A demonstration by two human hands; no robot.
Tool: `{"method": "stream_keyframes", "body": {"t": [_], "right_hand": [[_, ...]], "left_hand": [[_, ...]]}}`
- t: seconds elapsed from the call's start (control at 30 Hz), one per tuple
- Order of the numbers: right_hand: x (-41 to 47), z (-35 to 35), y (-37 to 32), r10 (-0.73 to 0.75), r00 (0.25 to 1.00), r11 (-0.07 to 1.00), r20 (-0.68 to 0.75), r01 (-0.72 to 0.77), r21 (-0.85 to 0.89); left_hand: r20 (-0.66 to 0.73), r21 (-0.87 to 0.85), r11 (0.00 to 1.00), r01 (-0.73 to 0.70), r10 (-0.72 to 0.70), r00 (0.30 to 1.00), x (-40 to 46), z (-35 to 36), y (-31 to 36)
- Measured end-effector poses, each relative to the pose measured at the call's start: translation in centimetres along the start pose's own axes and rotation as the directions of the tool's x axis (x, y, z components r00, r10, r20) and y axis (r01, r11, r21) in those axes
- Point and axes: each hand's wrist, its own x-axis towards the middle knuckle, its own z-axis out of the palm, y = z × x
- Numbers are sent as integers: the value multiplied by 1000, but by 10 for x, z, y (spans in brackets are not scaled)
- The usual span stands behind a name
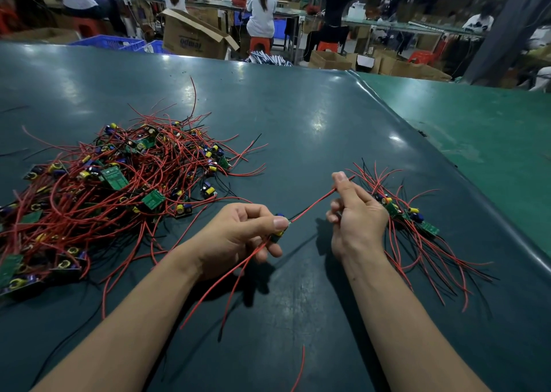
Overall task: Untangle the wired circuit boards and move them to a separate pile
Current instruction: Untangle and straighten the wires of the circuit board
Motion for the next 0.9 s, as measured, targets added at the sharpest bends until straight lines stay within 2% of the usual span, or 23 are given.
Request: {"method": "stream_keyframes", "body": {"t": [0.1,0.17,0.23,0.27,0.3,0.37,0.43,0.47,0.53,0.63,0.77,0.9], "right_hand": [[1,0,-5,12,1000,998,5,-13,57],[3,-2,-9,2,1000,997,-3,-2,73],[1,-4,-11,28,998,1000,49,-27,-12],[-2,-3,-10,79,990,993,118,-67,-99],[-7,-2,-9,156,963,971,220,-108,-215],[-20,2,-3,330,832,886,445,-110,-451],[-30,2,0,410,689,832,597,-13,-555],[-32,2,0,404,654,827,640,37,-560],[-32,0,-3,385,637,831,668,76,-551],[-31,-1,-7,406,620,836,672,46,-547],[-33,0,-9,463,592,823,660,-12,-567],[-30,-2,-11,425,619,843,661,-4,-538]], "left_hand": [[7,2,1000,-4,4,1000,-1,0,1],[-25,-62,997,-39,37,999,-1,1,2],[-112,-124,988,-89,75,991,0,0,4],[-162,-132,985,-110,88,983,2,-1,5],[-202,-128,983,-129,101,974,3,-2,5],[-236,-93,984,-150,125,964,5,-2,4],[-227,-26,990,-140,131,965,5,-1,2],[-212,5,992,-128,126,969,5,-1,1],[-172,3,995,-101,100,980,4,-2,0],[-114,-57,996,-65,58,992,3,-7,2],[-70,-9,999,-39,38,997,-1,-10,5],[-48,38,998,-42,44,998,-4,-11,6]]}}
